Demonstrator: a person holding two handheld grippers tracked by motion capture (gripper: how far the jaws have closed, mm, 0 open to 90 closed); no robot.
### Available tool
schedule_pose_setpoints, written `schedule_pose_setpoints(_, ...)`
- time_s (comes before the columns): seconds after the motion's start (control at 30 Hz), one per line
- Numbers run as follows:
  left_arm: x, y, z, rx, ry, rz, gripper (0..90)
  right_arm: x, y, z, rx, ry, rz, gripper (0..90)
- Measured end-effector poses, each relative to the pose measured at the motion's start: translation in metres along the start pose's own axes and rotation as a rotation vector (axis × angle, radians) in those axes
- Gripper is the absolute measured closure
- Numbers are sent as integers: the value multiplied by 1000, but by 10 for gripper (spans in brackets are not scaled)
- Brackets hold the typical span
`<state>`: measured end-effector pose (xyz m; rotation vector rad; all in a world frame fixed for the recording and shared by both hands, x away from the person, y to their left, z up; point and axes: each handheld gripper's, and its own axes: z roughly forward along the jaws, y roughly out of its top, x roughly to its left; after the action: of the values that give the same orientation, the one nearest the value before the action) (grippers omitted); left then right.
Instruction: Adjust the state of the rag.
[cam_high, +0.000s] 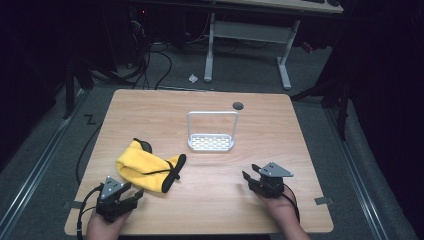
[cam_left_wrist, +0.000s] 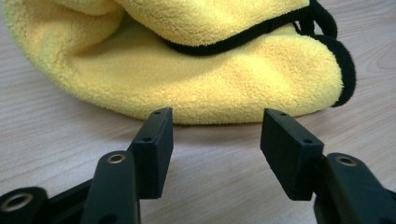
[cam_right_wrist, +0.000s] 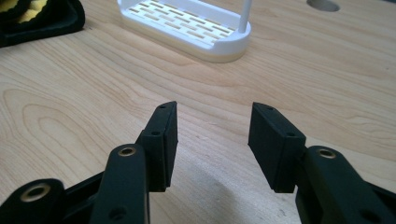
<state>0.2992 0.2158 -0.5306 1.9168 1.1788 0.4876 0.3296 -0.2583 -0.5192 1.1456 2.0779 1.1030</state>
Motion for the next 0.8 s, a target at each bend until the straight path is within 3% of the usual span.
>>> schedule_pose_setpoints(0.13, 0, -1, 0, -5, -15, -7, 449, -1, -4, 3, 41, 8, -6, 513)
schedule_pose_setpoints(0.33, 3, -3, -2, -2, -22, -7, 446, -3, 0, 2, 20, 1, -4, 493)
schedule_pose_setpoints(0.47, 3, -1, -5, -16, -26, -10, 416, -5, 0, 3, 50, 4, 30, 464)
schedule_pose_setpoints(0.63, 0, 6, -6, -35, -33, -11, 363, -8, 1, 0, 34, 7, 49, 476)
schedule_pose_setpoints(0.8, -5, 20, -6, -65, -65, -17, 342, -9, 0, -1, 31, -1, 72, 414)
